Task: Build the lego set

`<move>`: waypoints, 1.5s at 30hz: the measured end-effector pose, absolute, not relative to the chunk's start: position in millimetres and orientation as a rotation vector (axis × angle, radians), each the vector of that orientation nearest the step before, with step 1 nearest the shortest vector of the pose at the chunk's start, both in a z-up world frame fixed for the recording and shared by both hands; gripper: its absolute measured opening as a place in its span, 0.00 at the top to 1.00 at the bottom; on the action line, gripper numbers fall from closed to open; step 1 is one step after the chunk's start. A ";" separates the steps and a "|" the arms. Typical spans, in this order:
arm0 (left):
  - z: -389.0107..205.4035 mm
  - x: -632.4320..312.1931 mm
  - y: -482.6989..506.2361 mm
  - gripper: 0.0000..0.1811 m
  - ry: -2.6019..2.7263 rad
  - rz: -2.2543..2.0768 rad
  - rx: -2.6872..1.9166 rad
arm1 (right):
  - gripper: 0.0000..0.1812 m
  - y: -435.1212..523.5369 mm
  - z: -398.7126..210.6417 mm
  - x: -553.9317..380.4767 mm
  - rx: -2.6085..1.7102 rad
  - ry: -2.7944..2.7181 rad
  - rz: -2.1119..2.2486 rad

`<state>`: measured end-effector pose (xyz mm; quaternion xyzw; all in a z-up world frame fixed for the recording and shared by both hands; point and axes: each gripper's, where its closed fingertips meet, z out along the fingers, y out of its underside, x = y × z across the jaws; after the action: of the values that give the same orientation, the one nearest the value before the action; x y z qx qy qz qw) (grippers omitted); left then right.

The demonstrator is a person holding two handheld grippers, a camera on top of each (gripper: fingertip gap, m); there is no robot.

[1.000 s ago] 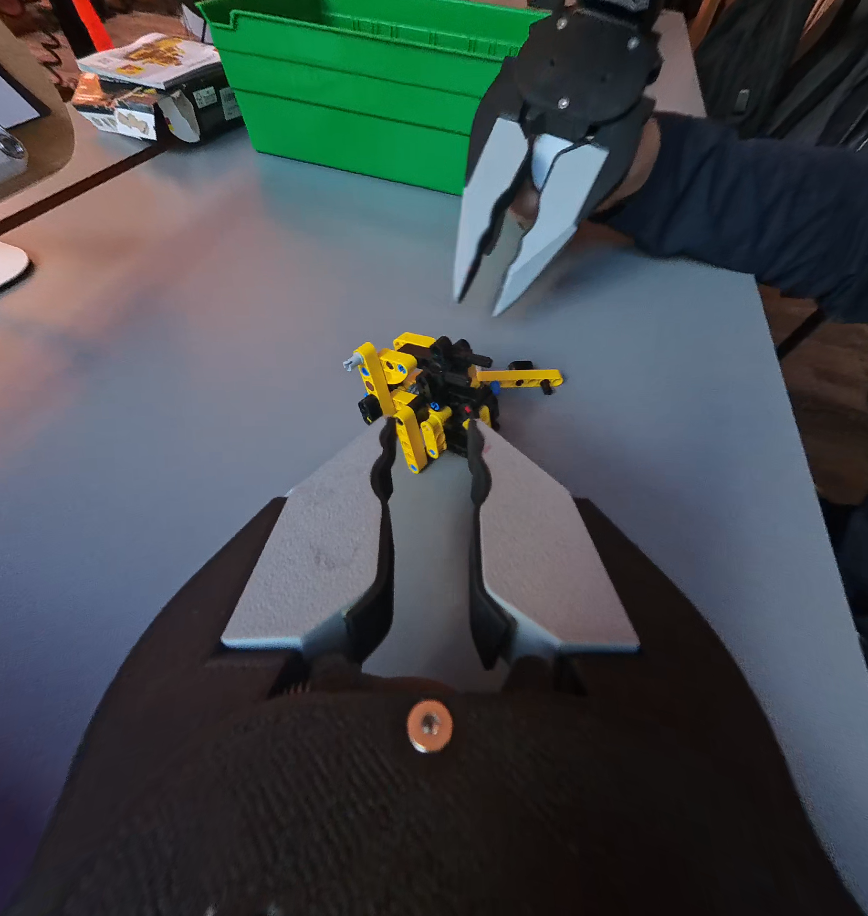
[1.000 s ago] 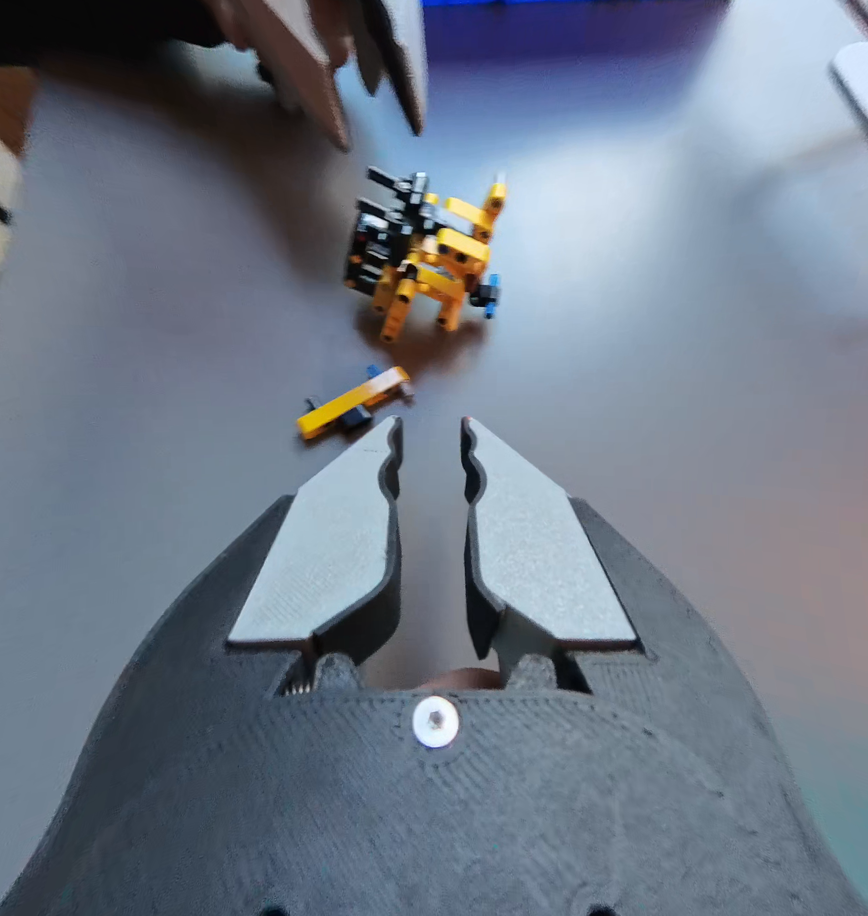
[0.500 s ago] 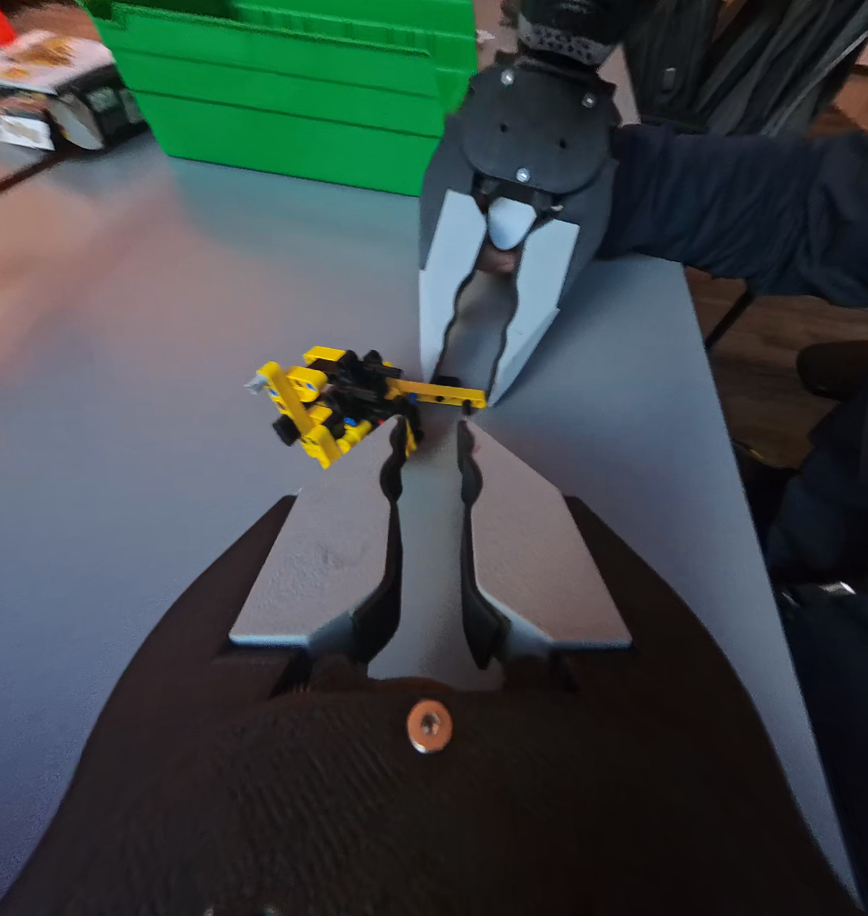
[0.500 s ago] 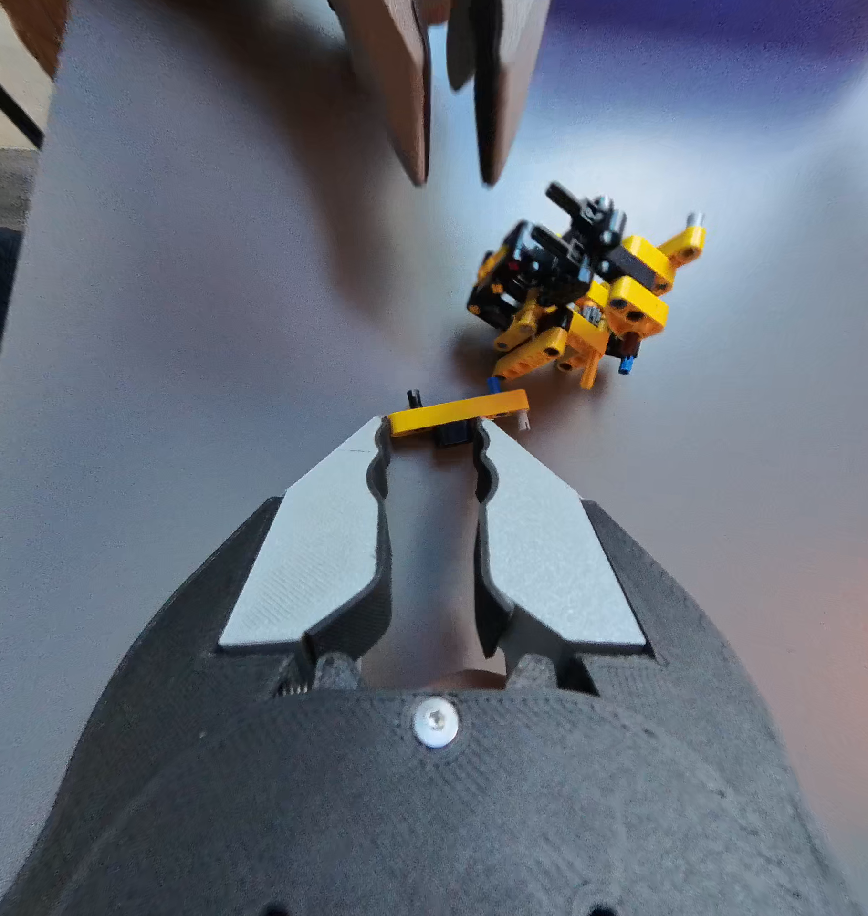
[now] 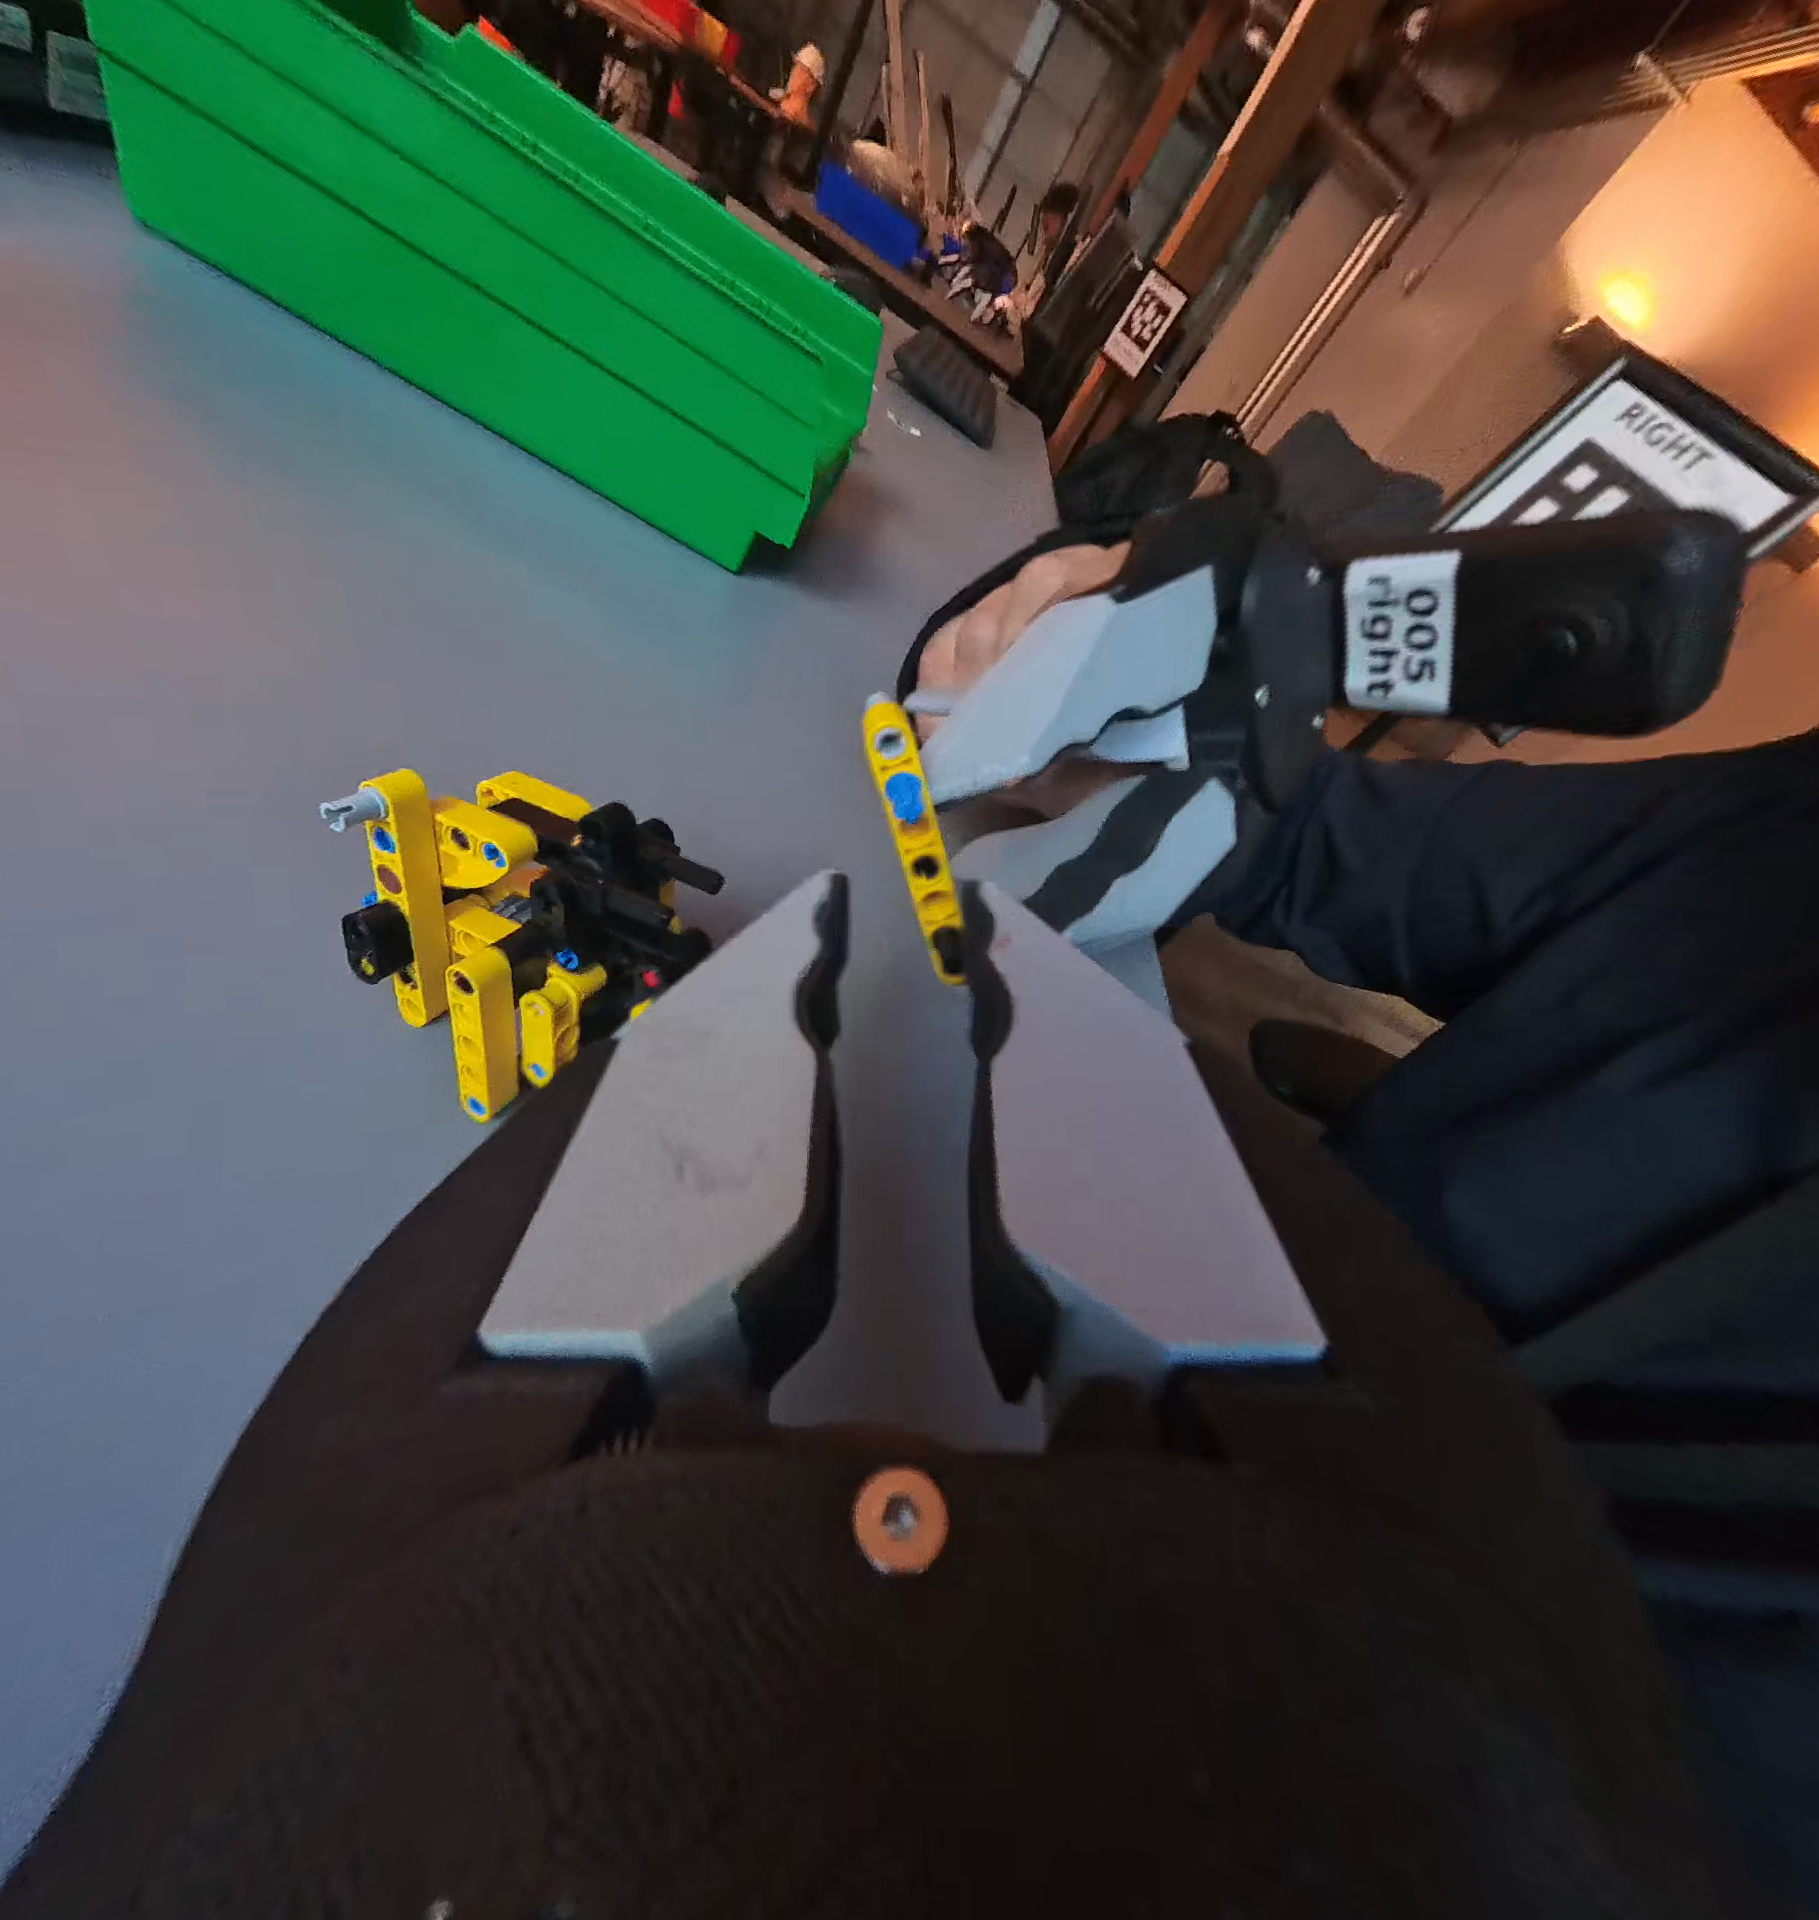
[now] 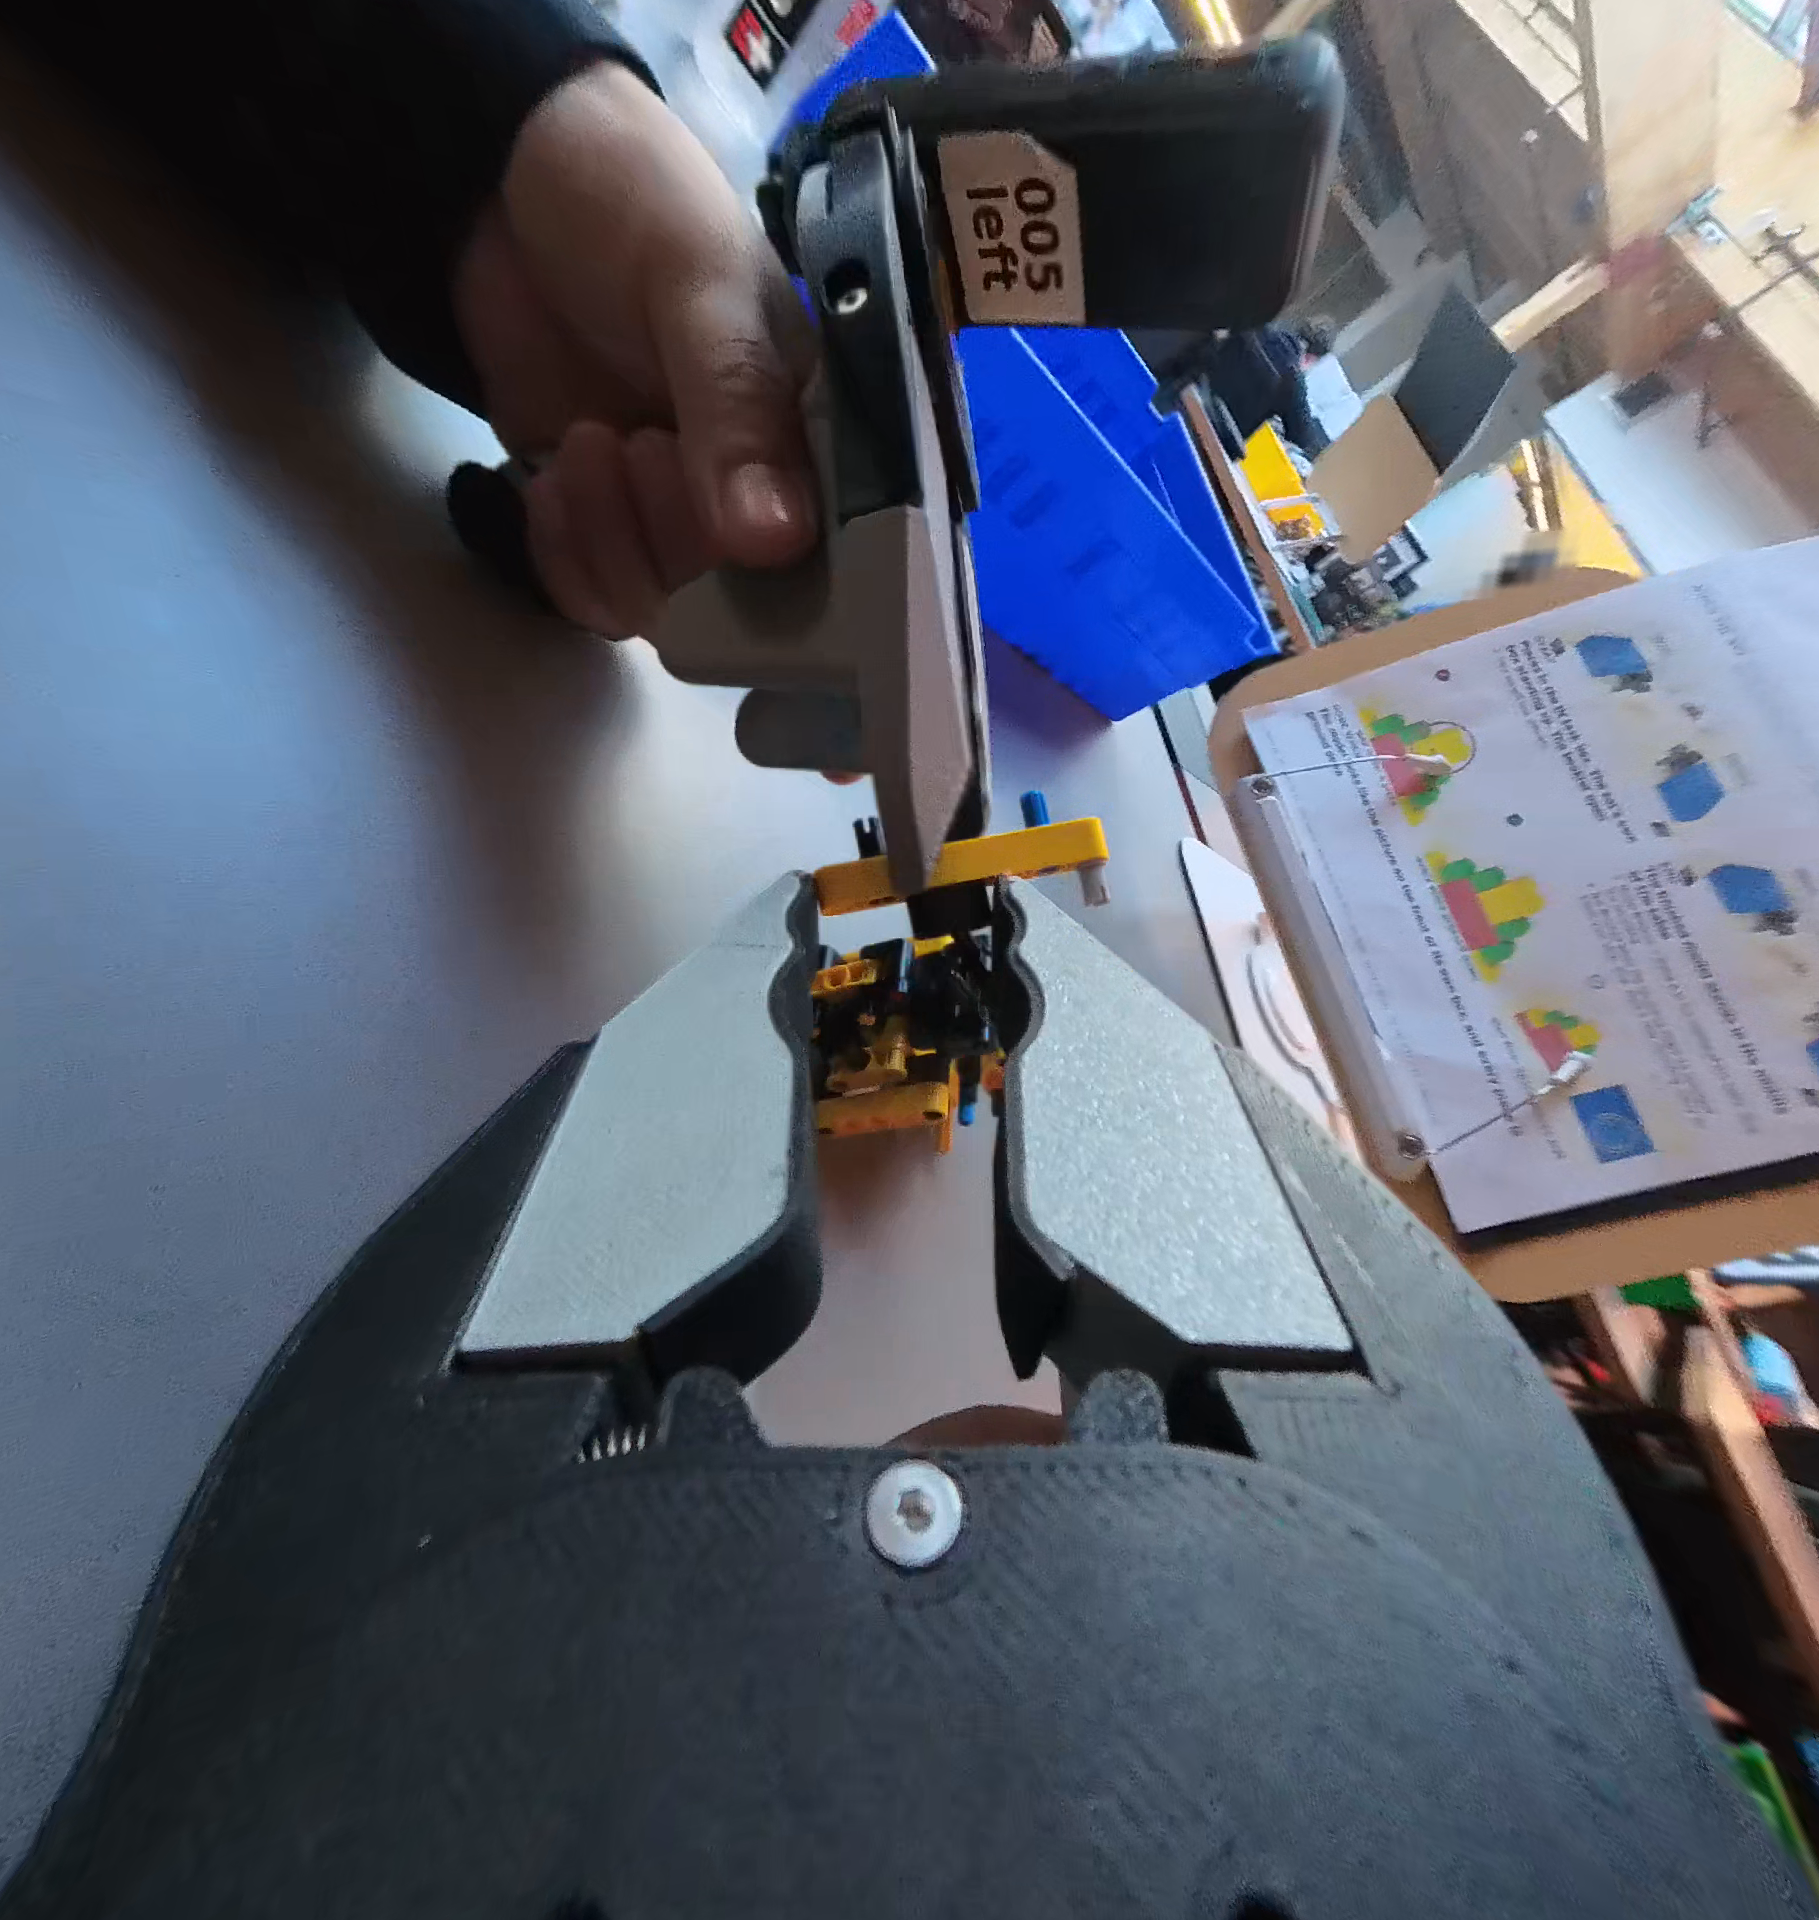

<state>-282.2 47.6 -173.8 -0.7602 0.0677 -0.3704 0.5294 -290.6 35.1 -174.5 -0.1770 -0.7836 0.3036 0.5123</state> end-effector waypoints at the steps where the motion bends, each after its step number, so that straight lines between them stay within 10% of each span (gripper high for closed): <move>1: -171.0 -280.9 47.5 0.96 0.171 -0.883 -1.789 | 0.83 34.4 -175.7 -292.8 -0.423 -1.875 0.695; 20: -180.8 -269.3 42.9 0.97 0.365 -0.684 -1.845 | 1.00 39.9 -151.2 -281.3 -0.637 -1.916 1.275; 45: -204.6 -286.2 56.8 0.98 0.411 -0.232 -2.002 | 0.99 53.5 -196.1 -296.2 -0.520 -1.990 0.637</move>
<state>-286.2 56.8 -204.6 -0.8337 0.1710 -0.0965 0.5161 -296.2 53.5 -196.1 -0.2126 -0.8137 0.2604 0.4741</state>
